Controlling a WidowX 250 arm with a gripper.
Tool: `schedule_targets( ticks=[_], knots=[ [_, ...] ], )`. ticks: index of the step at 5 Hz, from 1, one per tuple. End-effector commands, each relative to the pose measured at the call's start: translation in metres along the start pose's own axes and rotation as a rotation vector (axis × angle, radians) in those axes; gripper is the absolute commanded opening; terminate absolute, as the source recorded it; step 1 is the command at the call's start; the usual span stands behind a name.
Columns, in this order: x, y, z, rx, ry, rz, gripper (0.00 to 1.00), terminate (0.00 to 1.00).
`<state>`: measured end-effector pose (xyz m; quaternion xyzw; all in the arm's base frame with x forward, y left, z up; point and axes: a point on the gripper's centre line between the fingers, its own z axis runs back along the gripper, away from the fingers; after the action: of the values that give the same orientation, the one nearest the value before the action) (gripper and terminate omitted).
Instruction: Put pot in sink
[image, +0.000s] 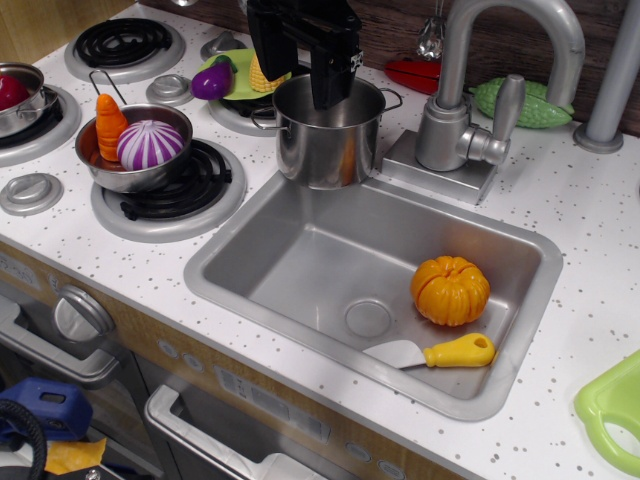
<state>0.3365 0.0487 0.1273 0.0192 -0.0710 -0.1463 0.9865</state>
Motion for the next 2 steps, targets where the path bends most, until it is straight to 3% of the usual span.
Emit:
schedule_targets(
  ticks=[1, 2],
  knots=[
    [0.000, 0.000, 0.000, 0.000, 0.000, 0.000, 1.00, 0.00],
    [0.015, 0.009, -0.006, 0.044, -0.036, -0.142, 1.00, 0.00]
  ],
)
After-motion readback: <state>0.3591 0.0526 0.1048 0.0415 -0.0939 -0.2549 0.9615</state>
